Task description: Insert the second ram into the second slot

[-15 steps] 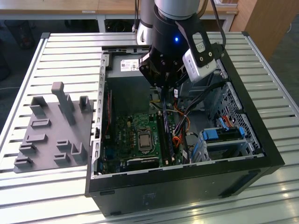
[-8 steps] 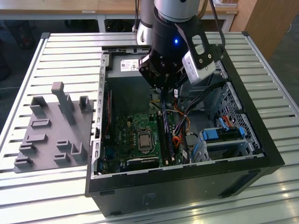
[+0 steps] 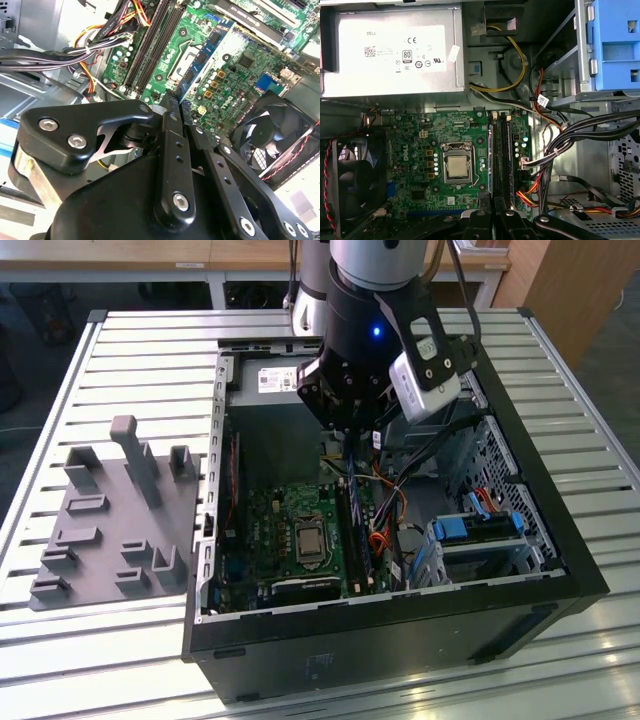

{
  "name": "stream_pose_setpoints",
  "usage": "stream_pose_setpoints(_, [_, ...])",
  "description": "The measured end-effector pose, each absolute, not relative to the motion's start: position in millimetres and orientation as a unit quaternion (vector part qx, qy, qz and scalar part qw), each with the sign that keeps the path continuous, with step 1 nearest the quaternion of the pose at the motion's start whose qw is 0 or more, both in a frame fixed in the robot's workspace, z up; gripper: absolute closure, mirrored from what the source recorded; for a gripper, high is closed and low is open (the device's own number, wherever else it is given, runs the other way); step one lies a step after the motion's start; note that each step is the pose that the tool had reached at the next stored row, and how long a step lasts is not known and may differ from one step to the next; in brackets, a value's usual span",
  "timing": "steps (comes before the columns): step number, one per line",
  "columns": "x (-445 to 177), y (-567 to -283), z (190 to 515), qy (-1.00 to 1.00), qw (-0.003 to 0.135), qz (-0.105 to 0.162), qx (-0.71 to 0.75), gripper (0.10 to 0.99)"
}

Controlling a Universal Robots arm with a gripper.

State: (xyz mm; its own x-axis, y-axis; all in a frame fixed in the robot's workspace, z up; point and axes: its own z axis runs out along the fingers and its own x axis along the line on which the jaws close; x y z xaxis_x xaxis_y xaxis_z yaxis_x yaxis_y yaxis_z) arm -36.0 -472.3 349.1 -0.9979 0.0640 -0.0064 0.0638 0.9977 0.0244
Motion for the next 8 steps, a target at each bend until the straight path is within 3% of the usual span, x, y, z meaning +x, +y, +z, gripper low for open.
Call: stream_pose_setpoints(8, [-36.0,-472.3,346.0,0.999,0.004,0.012,0.032,0.949])
